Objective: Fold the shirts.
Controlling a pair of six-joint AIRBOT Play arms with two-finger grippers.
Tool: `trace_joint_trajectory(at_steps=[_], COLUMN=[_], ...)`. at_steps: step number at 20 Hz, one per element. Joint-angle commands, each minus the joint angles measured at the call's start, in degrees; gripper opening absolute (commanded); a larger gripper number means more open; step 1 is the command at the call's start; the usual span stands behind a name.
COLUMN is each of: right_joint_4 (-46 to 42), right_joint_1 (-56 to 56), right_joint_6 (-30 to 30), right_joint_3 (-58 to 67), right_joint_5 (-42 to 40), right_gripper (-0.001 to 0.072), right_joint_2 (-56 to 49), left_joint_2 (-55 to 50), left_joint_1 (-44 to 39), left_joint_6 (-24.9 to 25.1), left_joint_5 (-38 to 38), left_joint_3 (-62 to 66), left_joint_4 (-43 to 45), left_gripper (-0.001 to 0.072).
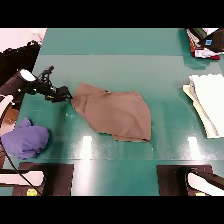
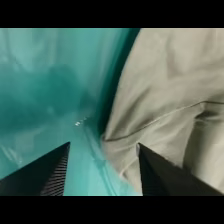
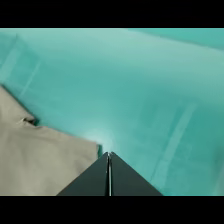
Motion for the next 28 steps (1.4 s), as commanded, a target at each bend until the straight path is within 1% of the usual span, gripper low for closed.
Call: trace_joint_trajectory(at_steps=[1, 4, 5, 6, 7, 9, 11, 12, 13, 14, 16, 18, 20, 23, 28], right_joint_4=[-0.15, -0.5, -0.48, -0.46, -0.44, -0.35, -0.37, -0.22, 0.2, 0.17, 1.22, 7.58, 13.16, 13.6, 13.49], right_joint_1=[0.79, -0.22, -0.76, -1.38, -2.29, -4.09, -4.61, -4.55, -4.0, -2.97, 0.22, 3.19, 5.38, 7.52, 10.34], right_joint_6=[-0.04, -0.04, -0.02, 0.04, 0.98, 3.06, 3.1, 3.1, 3.13, 3.13, 2.78, -0.15, -1.27, -1.22, -1.16], right_joint_3=[0.07, 0.04, -0.15, -0.92, -2.27, -6.78, -14.08, -18.67, -23.02, -27.65, -35.01, -38.97, -39.41, -34.23, -22.71], right_joint_5=[0.59, 2.23, 3.48, 4.37, 5.46, 7.08, 6.64, 5.79, 4.83, 3.76, 0.63, -4.44, -10.88, -14.82, -14.99], right_gripper=[0.0014, 0.0013, 0.0013, 0.0014, 0.0014, 0.0014, 0.0017, 0.0118, 0.0343, 0.0459, 0.0458, 0.0458, 0.0456, 0.0449, 0.0448], right_joint_2=[-1.14, -1.14, -1.14, -1.11, -1.11, -1.11, -1.16, -1.38, -2.01, -3.21, -6.99, -11.61, -16.04, -22.29, -31.8], left_joint_2=[-2.03, -2.27, -2.27, -2.25, -2.21, -1.97, -1.73, -1.73, -1.73, -1.73, -1.75, -1.75, -1.75, -1.75, -1.75], left_joint_1=[-2.54, -3.74, -3.5, -3.15, -2.89, -2.69, -2.69, -2.69, -2.69, -2.69, -2.71, -2.89, -2.86, -2.86, -2.86], left_joint_6=[3.26, 2.6, 2.62, 2.67, 2.75, 2.82, 2.86, 2.86, 2.84, 2.84, 2.82, 2.82, 2.82, 2.82, 2.82], left_joint_5=[1.73, 2.78, 2.23, 1.29, 0.11, -3.19, -5.99, -6.97, -7.65, -7.91, -8.15, -8.76, -9.38, -9.75, -9.62], left_joint_3=[-1.68, -1.2, -0.46, 0.74, 2.58, 7.39, 12.7, 15.13, 16.83, 18.08, 18.53, 18.36, 18.36, 18.38, 18.38], left_joint_4=[-3.8, -4.31, -4.46, -4.33, -4.24, -3.61, -3.41, -3.54, -3.89, -3.93, -4.02, -3.82, -3.78, -3.8, -3.8], left_gripper=[0.0498, 0.0495, 0.0349, 0.0085, 0.0036, 0.0028, 0.0028, 0.0028, 0.0028, 0.0028, 0.0028, 0.0028, 0.0028, 0.0028, 0.0028])
